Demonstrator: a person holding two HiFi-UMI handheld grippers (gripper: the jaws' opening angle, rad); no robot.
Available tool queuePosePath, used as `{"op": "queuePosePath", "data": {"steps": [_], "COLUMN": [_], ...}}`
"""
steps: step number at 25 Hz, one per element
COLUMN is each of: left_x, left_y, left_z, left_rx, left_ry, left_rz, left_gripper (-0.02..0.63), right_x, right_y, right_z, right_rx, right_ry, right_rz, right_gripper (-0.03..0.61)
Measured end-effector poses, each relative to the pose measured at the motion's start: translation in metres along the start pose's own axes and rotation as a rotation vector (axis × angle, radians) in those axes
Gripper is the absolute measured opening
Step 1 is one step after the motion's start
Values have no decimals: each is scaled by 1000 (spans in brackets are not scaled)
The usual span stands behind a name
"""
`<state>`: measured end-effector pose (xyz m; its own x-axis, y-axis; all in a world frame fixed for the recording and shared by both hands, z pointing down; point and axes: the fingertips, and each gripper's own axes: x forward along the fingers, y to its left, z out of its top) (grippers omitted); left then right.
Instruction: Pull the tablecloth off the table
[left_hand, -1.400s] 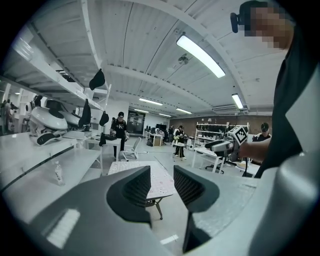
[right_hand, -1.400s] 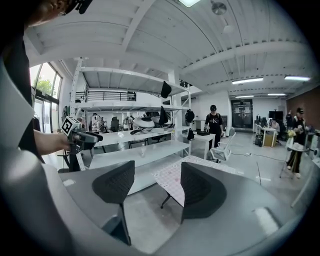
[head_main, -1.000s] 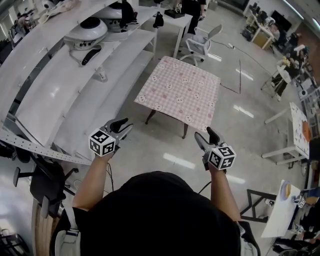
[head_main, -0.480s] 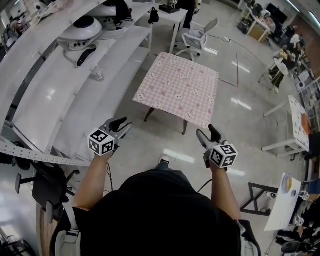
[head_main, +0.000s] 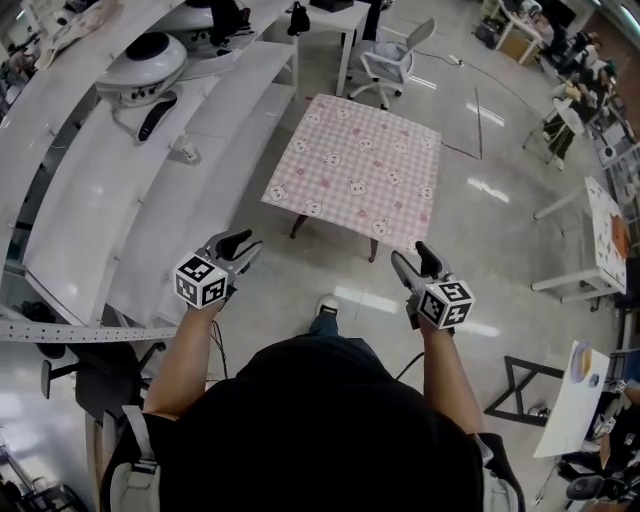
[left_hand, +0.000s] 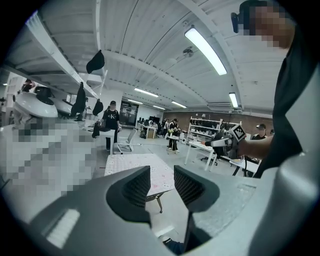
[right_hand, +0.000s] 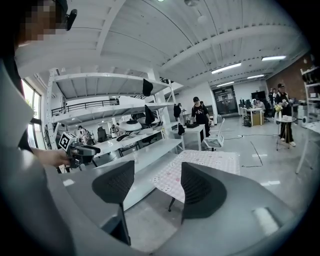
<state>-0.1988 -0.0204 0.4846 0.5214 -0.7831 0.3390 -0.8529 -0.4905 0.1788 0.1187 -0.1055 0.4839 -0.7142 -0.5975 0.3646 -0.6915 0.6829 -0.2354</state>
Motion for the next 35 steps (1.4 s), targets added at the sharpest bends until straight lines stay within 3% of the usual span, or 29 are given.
{"op": "queuePosePath", "data": {"steps": [19,35], "left_x": [105,161], "left_y": [63,90], "left_z": [18,-6], "left_rx": [-13,34], "left_ry": [89,213], "left_rz": [31,58], "left_gripper": [155,165], "right_x": [104,138], "right_y": [-96,-142], "right_z": [24,-1], "right_rx": [10,6], "right_ry": [64,135], "right_rz": [35,39], "right_gripper": [322,324]}}
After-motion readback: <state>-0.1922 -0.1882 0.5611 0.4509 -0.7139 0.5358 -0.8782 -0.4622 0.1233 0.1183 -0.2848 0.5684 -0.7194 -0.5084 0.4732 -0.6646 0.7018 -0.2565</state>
